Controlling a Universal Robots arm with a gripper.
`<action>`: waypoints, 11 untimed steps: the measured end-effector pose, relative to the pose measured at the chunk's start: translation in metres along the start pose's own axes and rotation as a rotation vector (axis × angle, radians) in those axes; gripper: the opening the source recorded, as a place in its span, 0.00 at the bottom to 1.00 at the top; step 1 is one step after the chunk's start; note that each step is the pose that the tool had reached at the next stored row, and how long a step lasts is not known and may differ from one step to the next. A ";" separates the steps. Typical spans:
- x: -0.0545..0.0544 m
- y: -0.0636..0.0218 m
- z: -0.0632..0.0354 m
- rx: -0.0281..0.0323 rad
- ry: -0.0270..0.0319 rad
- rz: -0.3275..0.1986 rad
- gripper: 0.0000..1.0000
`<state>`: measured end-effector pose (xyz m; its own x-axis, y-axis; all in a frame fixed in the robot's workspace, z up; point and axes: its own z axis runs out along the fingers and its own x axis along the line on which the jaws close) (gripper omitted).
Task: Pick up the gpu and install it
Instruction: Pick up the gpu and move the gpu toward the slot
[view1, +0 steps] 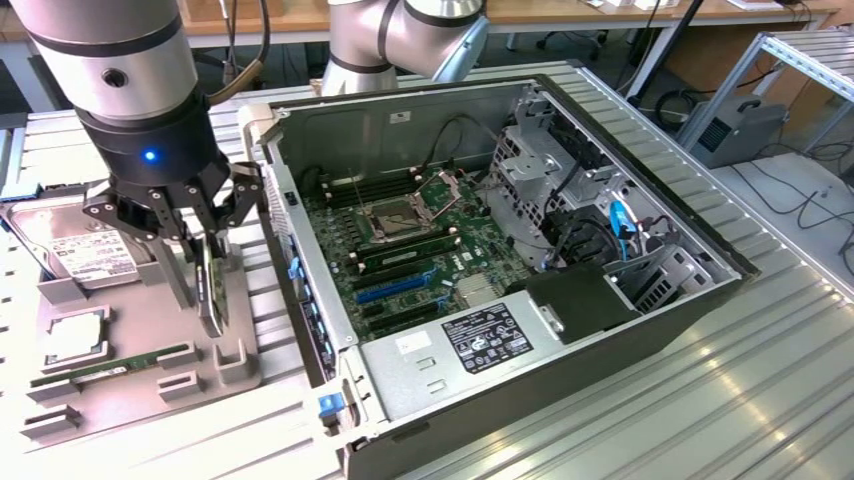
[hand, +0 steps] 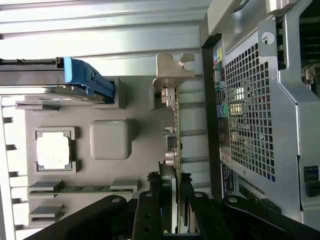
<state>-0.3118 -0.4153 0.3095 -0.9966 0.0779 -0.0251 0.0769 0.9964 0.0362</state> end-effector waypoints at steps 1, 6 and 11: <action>0.000 0.0000 -0.0002 0.0000 0.0000 0.000 0.27; 0.000 0.0000 -0.0014 0.0000 0.0000 0.000 0.27; 0.000 0.0001 -0.0025 0.0000 0.0000 0.000 0.27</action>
<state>-0.3118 -0.4153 0.3120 -0.9967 0.0778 -0.0251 0.0769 0.9964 0.0362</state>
